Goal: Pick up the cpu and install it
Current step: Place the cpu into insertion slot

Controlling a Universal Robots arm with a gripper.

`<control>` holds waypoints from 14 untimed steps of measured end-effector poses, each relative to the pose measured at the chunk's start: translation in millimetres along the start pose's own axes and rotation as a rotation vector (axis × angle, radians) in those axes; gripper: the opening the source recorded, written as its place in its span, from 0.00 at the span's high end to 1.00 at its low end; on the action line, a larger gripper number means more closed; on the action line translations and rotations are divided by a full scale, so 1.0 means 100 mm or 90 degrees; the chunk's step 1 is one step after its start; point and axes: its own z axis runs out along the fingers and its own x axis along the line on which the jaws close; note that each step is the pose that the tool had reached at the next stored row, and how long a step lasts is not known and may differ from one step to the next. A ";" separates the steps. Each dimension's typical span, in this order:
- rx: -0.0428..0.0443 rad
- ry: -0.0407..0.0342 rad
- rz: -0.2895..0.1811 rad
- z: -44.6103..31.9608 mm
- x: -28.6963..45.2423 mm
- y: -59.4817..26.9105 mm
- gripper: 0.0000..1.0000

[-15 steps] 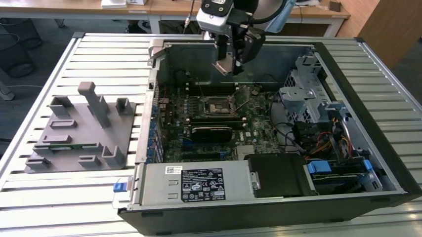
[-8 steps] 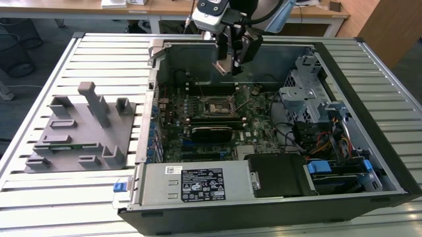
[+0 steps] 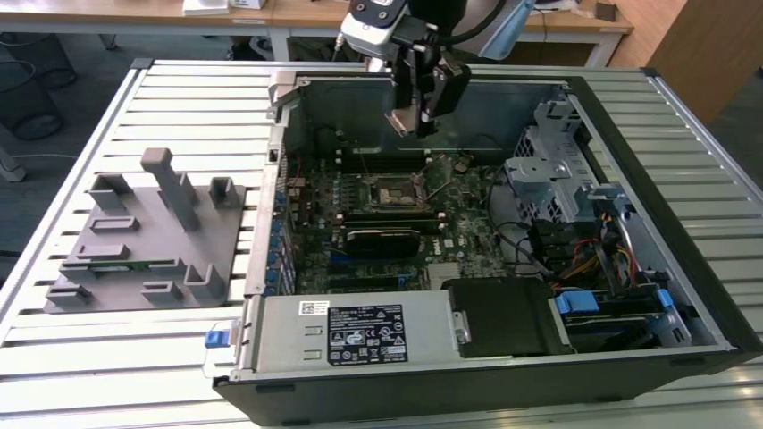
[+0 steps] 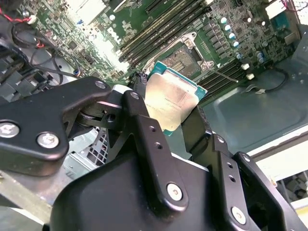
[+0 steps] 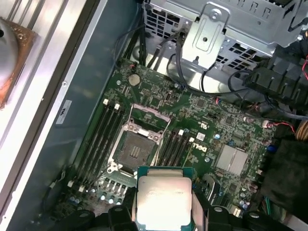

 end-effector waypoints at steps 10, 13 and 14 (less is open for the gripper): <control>0.0007 -0.0015 0.047 0.018 0.003 0.000 0.46; 0.0011 -0.0020 0.062 0.022 0.003 0.001 0.46; 0.0012 -0.0022 0.067 0.024 0.004 0.001 0.46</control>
